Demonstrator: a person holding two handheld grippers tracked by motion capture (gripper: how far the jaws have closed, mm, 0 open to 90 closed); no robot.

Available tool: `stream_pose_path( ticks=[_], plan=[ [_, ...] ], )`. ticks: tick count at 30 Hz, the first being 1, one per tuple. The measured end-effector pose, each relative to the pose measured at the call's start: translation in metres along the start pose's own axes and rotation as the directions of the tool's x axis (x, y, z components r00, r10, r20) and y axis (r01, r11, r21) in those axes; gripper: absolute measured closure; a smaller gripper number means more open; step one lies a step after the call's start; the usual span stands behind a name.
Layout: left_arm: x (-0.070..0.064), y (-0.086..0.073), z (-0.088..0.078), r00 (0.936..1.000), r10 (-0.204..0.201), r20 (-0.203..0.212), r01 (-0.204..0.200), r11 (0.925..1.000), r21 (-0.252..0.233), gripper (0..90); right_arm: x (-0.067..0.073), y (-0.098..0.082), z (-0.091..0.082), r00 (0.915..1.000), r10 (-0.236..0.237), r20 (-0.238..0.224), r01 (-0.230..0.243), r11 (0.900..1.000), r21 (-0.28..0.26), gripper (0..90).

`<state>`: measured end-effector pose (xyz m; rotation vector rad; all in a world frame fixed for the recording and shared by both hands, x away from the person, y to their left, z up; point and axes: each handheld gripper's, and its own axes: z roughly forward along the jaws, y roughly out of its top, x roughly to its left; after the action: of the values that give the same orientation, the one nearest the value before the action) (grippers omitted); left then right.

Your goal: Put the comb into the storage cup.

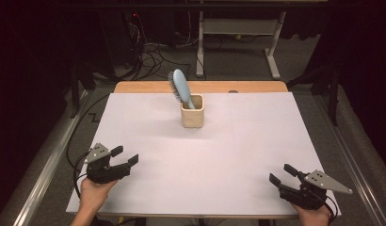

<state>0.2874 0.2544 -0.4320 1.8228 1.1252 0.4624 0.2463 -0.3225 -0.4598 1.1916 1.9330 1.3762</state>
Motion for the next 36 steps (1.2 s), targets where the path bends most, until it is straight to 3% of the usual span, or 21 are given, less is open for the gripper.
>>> stream_pose_path(
  ticks=[36],
  plan=[
    [0.009, -0.025, 0.002, 0.9972, -0.062, -0.041, 0.061, 0.9980, -0.015, 28.5, 0.000, 0.000, 0.000, 1.0000, -0.006, 0.003, 0.006, 1.000, 0.002, 30.2]
  ],
)
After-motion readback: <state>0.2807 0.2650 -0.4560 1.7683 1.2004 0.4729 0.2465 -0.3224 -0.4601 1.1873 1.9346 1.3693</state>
